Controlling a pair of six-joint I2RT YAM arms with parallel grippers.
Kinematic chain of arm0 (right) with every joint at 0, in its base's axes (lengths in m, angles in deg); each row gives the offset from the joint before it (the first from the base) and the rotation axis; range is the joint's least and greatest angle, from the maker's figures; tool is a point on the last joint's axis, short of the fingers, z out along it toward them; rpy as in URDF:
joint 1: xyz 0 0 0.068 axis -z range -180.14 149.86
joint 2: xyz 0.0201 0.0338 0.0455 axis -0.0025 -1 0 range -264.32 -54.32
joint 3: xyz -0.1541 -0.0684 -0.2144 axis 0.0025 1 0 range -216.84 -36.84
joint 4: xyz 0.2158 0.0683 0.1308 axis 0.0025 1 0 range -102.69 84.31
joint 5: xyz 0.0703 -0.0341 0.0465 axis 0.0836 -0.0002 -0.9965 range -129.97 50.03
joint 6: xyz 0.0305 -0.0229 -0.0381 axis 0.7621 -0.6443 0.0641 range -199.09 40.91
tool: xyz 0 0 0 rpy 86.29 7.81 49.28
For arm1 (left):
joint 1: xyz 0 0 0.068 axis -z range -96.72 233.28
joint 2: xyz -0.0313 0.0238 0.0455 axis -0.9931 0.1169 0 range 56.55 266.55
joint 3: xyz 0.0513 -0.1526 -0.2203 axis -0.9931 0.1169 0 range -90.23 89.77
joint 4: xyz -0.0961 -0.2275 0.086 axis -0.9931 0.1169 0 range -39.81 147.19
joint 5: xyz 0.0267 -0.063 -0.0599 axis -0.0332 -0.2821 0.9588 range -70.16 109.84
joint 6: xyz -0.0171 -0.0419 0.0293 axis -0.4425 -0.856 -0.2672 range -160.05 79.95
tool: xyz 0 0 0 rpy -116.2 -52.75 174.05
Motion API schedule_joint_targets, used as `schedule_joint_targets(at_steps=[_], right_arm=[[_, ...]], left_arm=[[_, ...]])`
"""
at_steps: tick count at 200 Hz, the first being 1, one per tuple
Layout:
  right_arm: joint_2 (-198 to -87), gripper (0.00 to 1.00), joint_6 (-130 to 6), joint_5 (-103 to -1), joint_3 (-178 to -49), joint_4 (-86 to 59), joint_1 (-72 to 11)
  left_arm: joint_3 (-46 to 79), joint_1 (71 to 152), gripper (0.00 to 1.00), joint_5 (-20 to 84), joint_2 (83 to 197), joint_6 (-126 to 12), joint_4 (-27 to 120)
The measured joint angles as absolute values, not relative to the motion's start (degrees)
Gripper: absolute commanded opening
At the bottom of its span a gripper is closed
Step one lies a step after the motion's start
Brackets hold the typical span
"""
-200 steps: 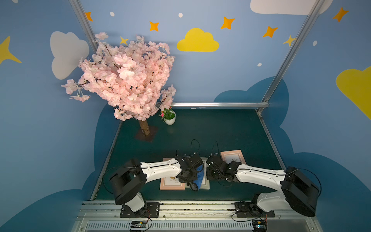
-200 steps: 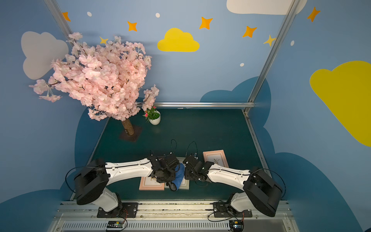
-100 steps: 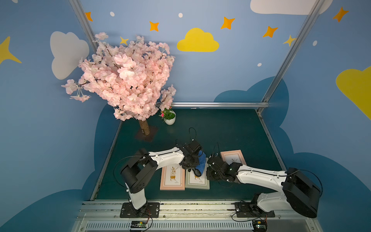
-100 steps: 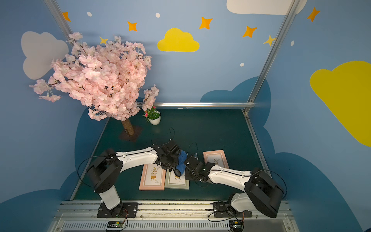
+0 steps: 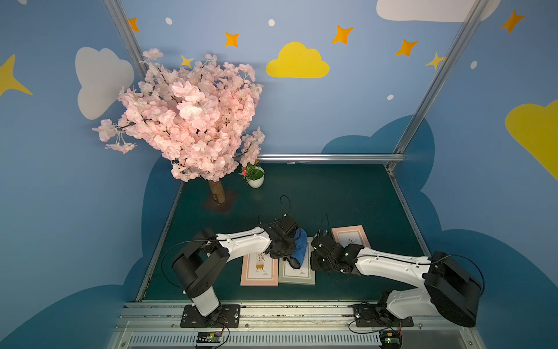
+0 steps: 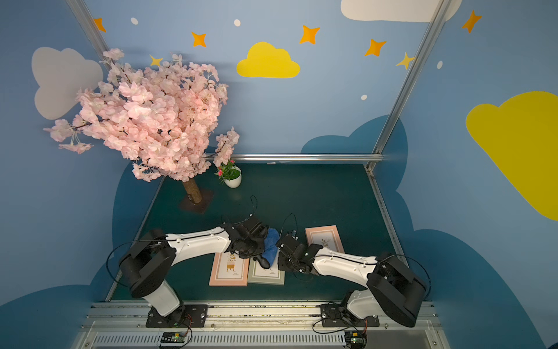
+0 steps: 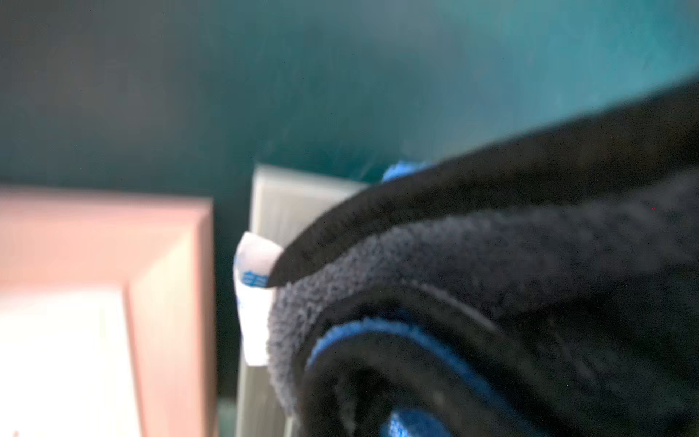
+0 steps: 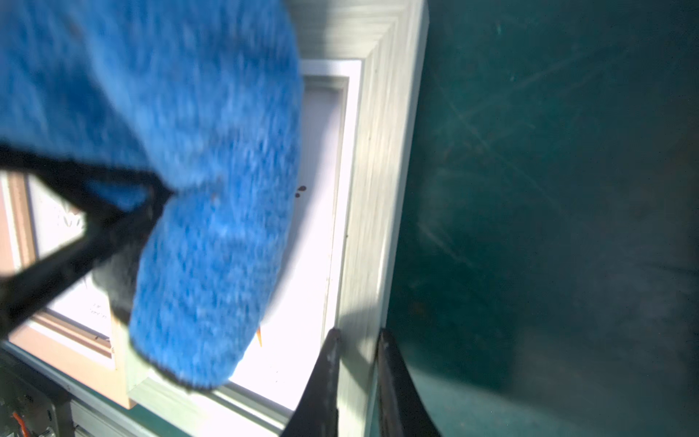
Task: Wipe the picture frame with a cloth
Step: Wipe the dirt from the picture frame.
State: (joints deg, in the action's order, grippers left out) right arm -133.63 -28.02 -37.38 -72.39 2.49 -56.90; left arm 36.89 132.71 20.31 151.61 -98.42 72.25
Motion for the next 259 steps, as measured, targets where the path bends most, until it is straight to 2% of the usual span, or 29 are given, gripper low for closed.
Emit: schedule_joint_targets(at_steps=[60, 102, 204, 259], right_arm=[[-133.78, 0.18, -28.39, -37.36, -72.59, 2.75, -56.87], [-133.83, 0.18, -28.46, -37.36, -72.63, 2.78, -56.87], [-133.63, 0.18, -28.33, -37.21, -72.34, 2.47, -56.98], [-133.48, 0.18, -27.87, -36.64, -72.13, 2.19, -57.38]], left_arm=[[43.05, 141.74, 0.03, 19.87, 143.98, -103.03, 76.19], [43.40, 143.38, 0.03, 18.51, 142.91, -105.46, 76.80], [33.41, 137.48, 0.03, 20.72, 154.39, -102.33, 75.05], [31.84, 132.91, 0.03, 21.14, 156.42, -100.65, 71.75]])
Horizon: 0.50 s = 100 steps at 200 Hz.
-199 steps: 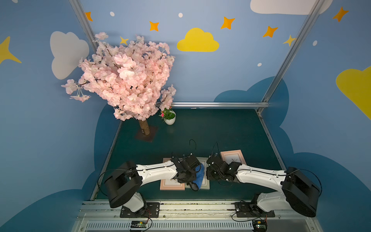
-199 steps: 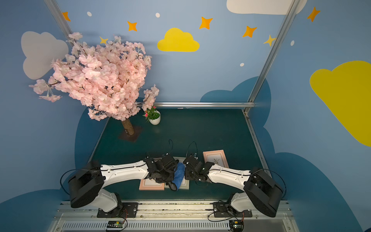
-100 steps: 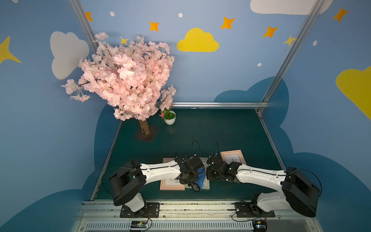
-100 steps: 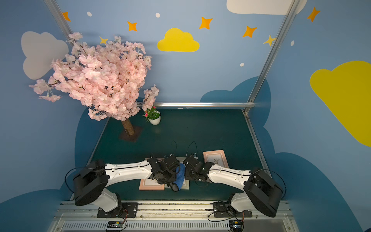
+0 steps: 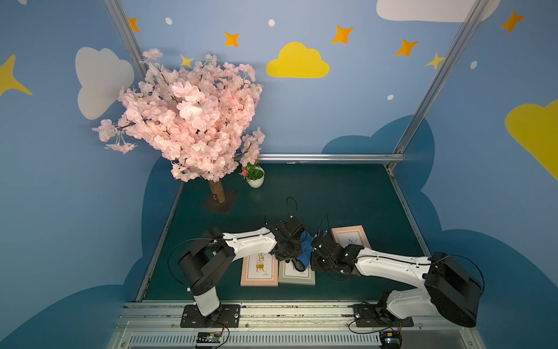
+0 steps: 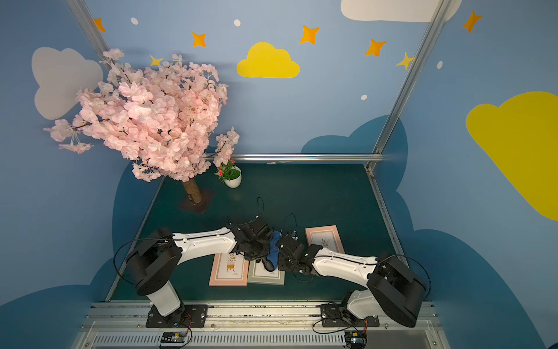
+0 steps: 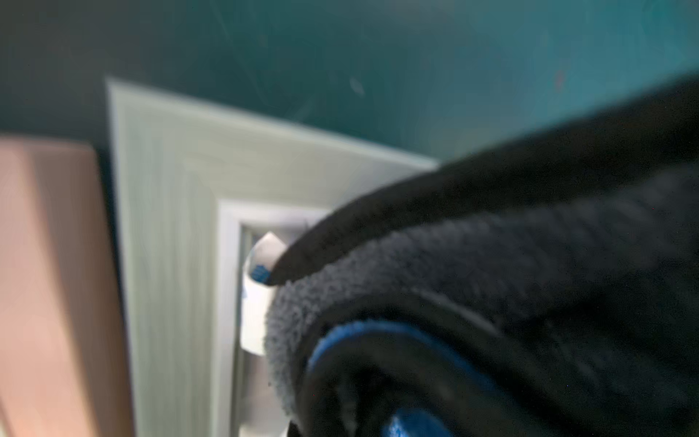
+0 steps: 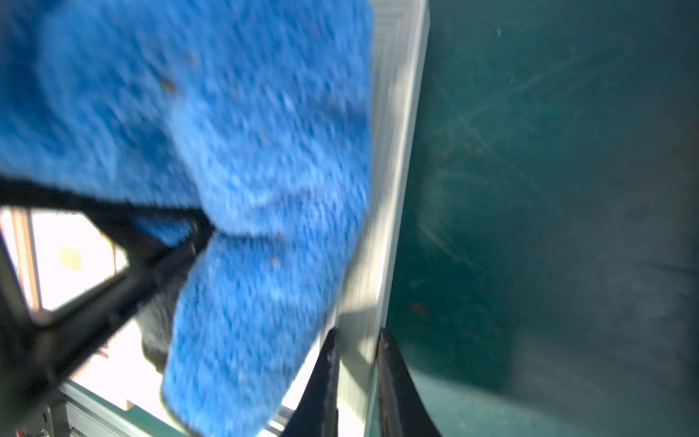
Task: Wipe the picture frame with a cloth
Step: Wipe the dirt from the picture frame.
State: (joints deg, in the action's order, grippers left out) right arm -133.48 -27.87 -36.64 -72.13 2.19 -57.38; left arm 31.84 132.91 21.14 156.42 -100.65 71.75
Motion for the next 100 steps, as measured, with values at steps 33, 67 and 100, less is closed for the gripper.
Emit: schedule_joint_targets(at_steps=[33, 67, 100], right_arm=[[-133.45, 0.18, -27.52, -36.18, -72.13, 2.19, -57.64], [-133.37, 0.18, -27.30, -35.94, -72.08, 2.19, -57.79], [-133.28, 0.18, -27.21, -35.59, -71.97, 2.12, -57.99]], left_arm=[[30.61, 131.60, 0.03, 20.06, 157.60, -100.23, 70.83], [30.48, 131.16, 0.03, 19.85, 157.82, -100.21, 70.24], [31.71, 131.21, 0.03, 19.87, 157.03, -100.23, 69.37]])
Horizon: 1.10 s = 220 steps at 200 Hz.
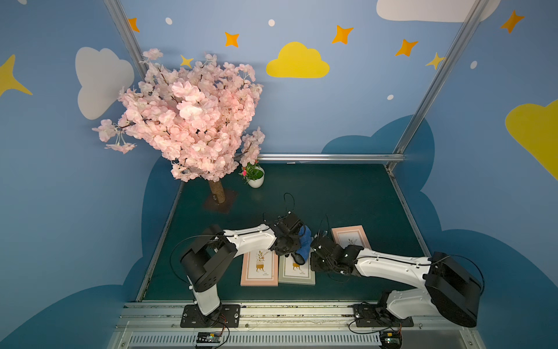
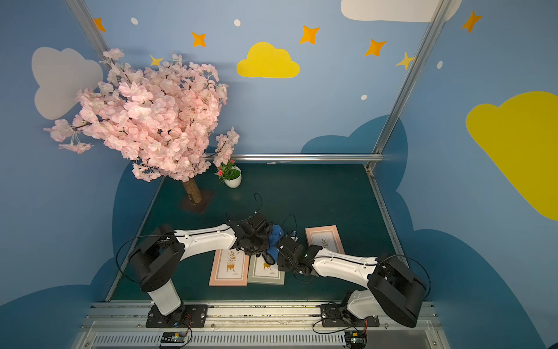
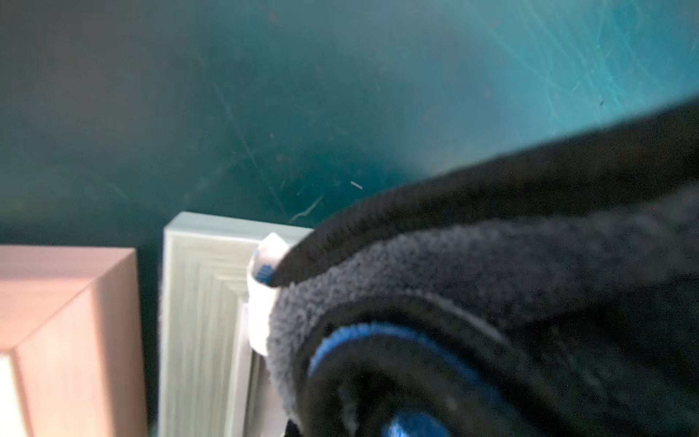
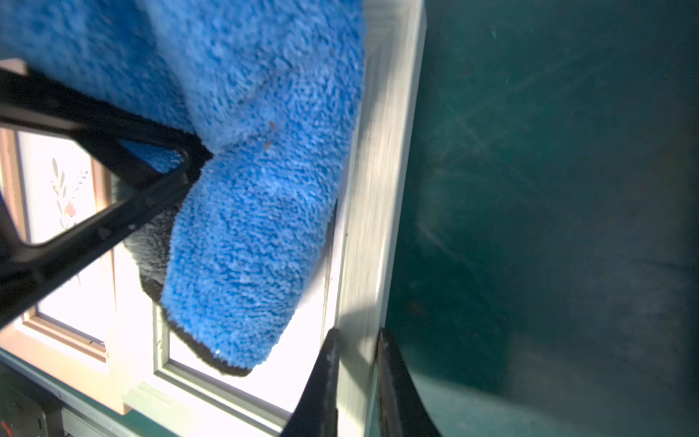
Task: Wipe the picture frame with a cloth
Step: Wipe the dirt from the picture frame.
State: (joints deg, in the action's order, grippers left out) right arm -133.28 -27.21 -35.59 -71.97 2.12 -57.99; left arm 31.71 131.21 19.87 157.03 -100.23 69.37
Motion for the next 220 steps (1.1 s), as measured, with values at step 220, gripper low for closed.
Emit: schedule_joint_targets(at_steps=[220], right_arm=[[-132.54, 0.26, -26.88, -36.46, -71.10, -0.13, -57.94]], left_arm=[[41.72, 141.11, 0.03, 15.56, 138.61, -107.12, 78.28]])
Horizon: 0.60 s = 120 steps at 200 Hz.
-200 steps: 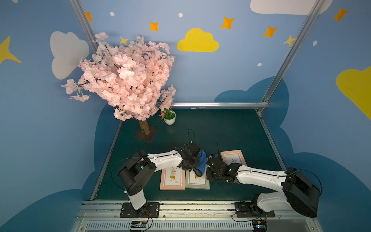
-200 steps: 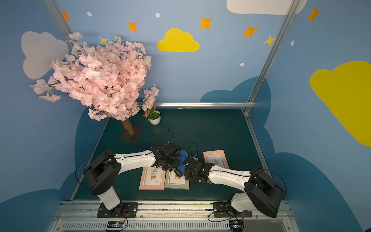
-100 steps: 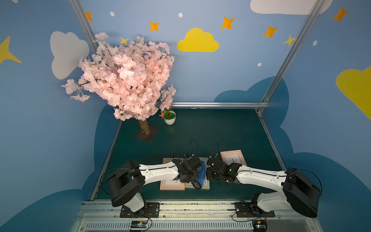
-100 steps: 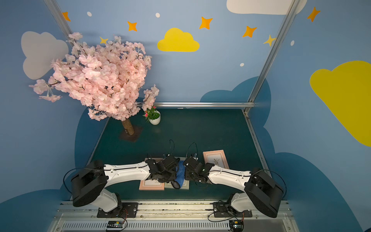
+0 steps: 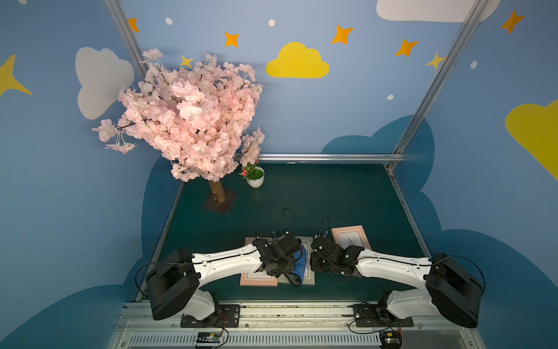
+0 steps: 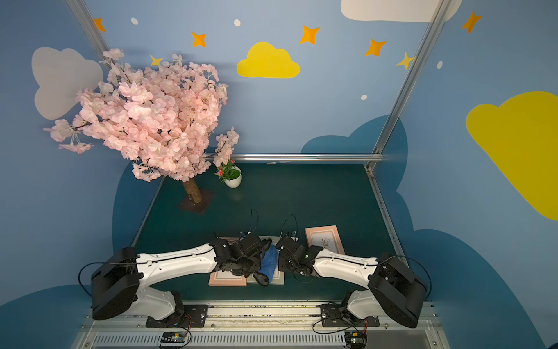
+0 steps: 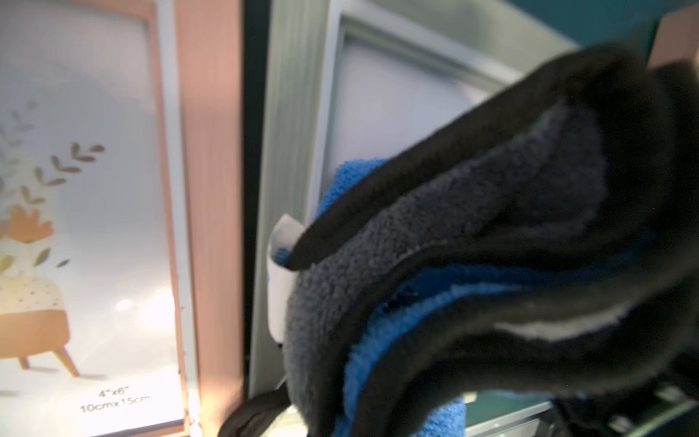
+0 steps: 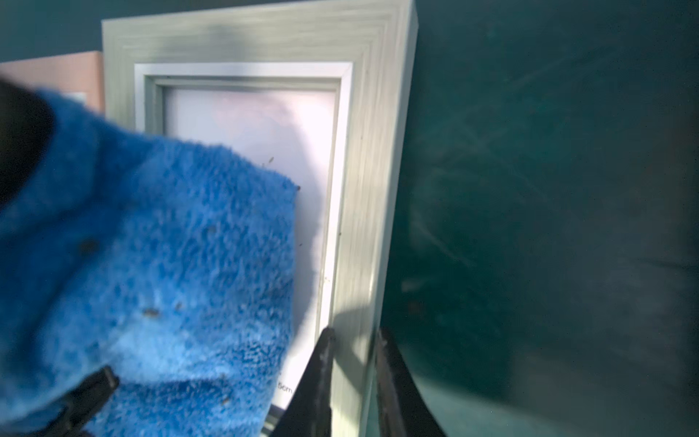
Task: Wipe the picture frame with a cloth
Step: Wipe the dirt from the picture frame, then move the picture frame to the center of the board.
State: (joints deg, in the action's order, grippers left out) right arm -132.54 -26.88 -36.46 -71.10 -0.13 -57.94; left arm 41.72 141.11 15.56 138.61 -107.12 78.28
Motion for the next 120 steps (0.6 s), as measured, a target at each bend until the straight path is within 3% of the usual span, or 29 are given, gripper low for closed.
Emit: schedule_joint_targets(at_steps=[60, 120], right_arm=[[-130.79, 0.32, -27.82, -39.94, -70.07, 1.05, -56.72], [-124.54, 0.35, -27.06, -39.20, -70.05, 4.74, -54.21]], left_arm=[[46.37, 137.35, 0.03, 14.62, 125.73, -105.17, 71.55], [48.25, 136.36, 0.03, 13.03, 120.47, -102.88, 68.45]])
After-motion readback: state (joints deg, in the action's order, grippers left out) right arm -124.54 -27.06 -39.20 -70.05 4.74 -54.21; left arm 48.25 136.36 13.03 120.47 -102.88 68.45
